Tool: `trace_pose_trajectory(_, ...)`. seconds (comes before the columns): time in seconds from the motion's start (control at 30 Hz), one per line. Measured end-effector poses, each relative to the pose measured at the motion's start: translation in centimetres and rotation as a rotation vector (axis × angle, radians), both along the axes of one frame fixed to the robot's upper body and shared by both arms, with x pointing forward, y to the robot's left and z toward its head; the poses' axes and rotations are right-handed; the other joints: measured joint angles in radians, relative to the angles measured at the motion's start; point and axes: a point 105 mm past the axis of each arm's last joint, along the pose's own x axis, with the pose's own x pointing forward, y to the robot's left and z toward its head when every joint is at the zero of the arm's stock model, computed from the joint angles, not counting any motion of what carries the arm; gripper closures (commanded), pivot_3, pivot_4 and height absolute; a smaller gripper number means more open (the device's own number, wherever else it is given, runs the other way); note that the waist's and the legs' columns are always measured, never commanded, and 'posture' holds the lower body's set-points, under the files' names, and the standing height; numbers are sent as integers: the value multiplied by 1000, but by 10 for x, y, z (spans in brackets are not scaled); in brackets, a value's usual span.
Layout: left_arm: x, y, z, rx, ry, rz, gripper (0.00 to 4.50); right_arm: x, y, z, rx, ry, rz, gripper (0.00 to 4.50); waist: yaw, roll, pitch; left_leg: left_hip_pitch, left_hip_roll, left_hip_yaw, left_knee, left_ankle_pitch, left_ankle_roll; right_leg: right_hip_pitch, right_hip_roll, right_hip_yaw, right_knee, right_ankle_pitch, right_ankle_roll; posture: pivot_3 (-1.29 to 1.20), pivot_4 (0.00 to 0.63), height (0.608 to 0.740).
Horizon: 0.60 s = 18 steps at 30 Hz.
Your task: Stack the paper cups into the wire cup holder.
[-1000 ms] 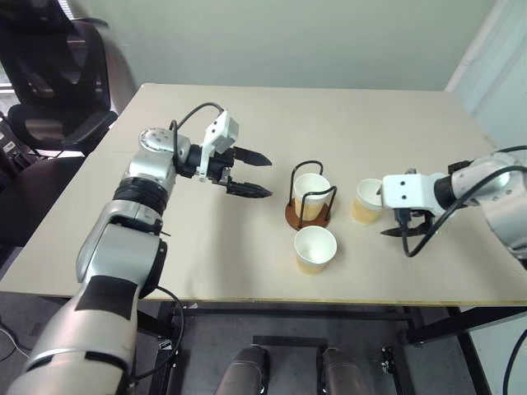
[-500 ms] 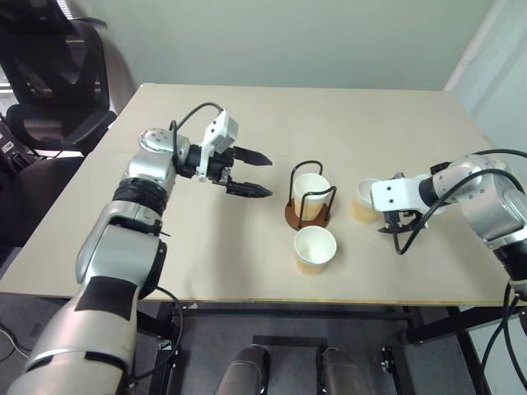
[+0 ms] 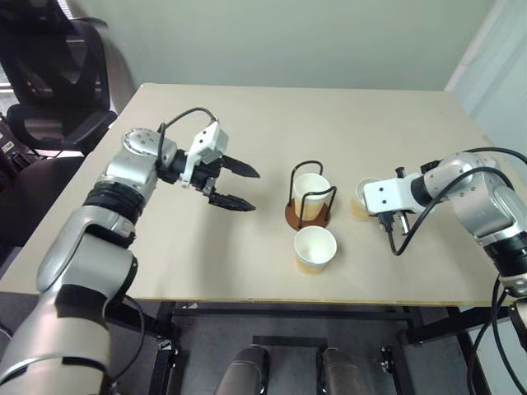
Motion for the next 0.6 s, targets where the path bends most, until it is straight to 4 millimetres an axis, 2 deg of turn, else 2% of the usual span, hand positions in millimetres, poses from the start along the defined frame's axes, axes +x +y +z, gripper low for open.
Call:
trace_pose_trajectory(0.13,0,2,3,-19,-6,2,0,-3,-7,6,-6,3,-16,4461,1,0,0,0,0,0,0,0,-1,0,0,0,0,0,-1,0,150,740)
trace_pose_trajectory(0.27,0,2,4,-28,-15,-1,0,-5,-12,30,23,-33,-38,4461,-1,0,0,0,0,0,-1,0,-2,0,0,0,0,-1,-2,0,150,740)
trace_pose_trajectory(0.47,5,9,12,-83,-33,45,0,-8,8,84,127,-139,-10,4461,-4,0,0,0,0,-1,-2,0,-3,-1,1,0,0,-2,-3,0,150,740)
trace_pose_trajectory(0.6,9,18,17,-111,-53,87,0,-9,26,109,175,-192,36,4461,-6,0,0,0,1,-2,-2,0,-4,-2,2,0,0,-3,-4,0,150,740)
